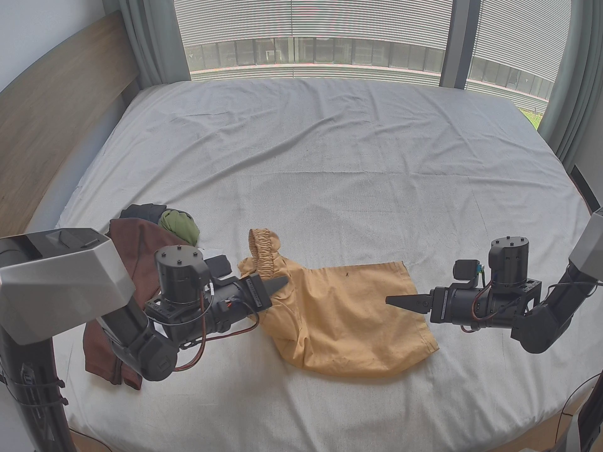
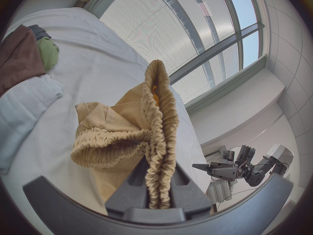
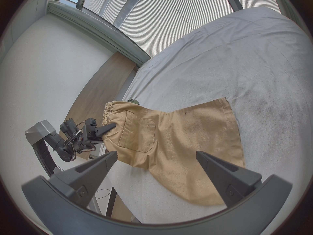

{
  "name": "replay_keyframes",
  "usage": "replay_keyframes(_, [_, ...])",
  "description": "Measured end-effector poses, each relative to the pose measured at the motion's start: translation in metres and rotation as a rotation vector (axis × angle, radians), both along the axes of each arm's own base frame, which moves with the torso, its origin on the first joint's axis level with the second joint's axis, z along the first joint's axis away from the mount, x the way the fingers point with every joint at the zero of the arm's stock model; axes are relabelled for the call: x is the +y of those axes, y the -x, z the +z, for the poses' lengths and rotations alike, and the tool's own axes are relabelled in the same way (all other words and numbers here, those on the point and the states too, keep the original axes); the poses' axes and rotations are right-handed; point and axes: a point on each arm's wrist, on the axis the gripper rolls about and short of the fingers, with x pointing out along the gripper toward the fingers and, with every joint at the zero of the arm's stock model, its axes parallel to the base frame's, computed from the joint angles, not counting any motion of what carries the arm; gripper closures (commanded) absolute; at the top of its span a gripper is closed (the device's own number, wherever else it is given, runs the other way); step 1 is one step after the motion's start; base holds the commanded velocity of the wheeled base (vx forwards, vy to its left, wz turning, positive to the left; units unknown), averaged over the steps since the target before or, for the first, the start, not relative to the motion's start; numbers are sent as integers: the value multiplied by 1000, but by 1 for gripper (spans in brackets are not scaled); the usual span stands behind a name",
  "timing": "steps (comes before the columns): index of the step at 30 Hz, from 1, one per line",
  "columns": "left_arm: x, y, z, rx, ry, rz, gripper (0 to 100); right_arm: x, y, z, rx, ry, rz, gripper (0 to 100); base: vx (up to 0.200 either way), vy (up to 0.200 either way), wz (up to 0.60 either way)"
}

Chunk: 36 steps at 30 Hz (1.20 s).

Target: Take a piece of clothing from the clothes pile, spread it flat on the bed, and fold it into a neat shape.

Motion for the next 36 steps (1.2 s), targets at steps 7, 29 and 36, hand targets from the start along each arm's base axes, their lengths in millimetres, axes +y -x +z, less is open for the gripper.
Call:
replay_keyframes(7, [-31, -2, 12, -21, 7, -55, 100, -1, -2, 2, -11, -3, -6, 0, 0, 0, 0])
replay_keyframes(29, [-93, -8, 13, -28, 13, -168, 100, -12, -8, 9, -40, -4, -54, 0, 0, 0, 0])
replay_keyframes(36, [-110, -7, 3, 6, -8, -203, 100, -16, -12, 13, -59, -9, -73, 0, 0, 0, 0])
